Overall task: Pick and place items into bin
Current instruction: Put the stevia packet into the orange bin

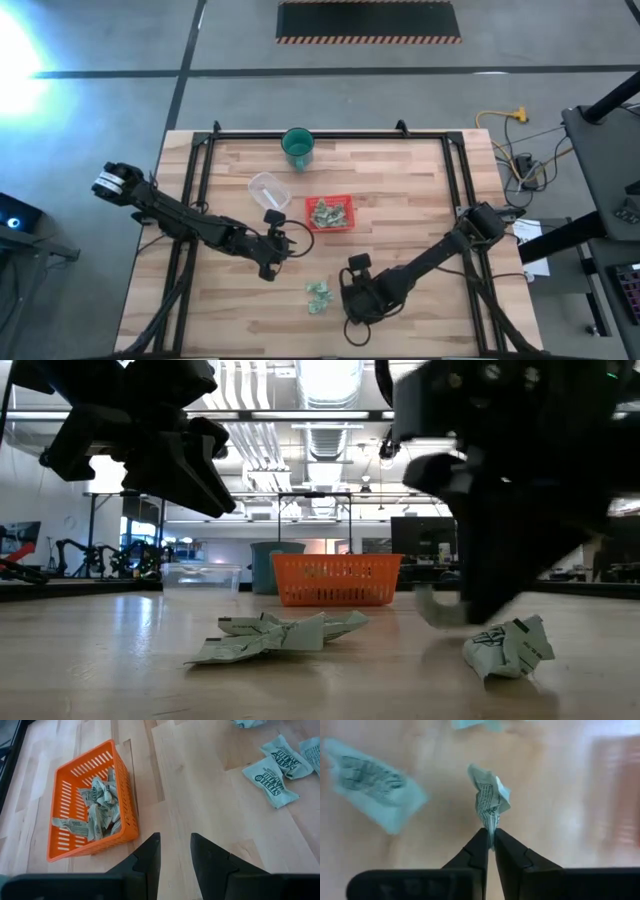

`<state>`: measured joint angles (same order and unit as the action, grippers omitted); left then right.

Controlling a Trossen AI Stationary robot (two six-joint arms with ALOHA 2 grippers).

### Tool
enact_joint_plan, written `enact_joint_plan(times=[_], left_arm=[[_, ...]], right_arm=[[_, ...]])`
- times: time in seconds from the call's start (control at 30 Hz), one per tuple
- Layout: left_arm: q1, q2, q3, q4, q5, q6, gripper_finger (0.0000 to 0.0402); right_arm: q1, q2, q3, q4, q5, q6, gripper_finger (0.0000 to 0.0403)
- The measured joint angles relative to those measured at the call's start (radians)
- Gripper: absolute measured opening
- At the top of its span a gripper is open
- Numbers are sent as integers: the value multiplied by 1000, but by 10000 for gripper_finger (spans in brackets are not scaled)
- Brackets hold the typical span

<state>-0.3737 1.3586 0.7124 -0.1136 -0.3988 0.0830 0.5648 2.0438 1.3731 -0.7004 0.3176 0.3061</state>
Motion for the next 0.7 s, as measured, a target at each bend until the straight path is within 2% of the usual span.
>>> enact_joint_plan(times=[0.2,0.4,0.7], left_arm=[[0,0,0,4,0,0,91],[0,0,0,3,0,0,91],[0,0,0,4,0,0,91]], right_arm=[[-3,-33,1,-75,161,-23,18],[-55,-64,1,-76,332,-134,17],[-242,-106,3,-66,369,-218,17]])
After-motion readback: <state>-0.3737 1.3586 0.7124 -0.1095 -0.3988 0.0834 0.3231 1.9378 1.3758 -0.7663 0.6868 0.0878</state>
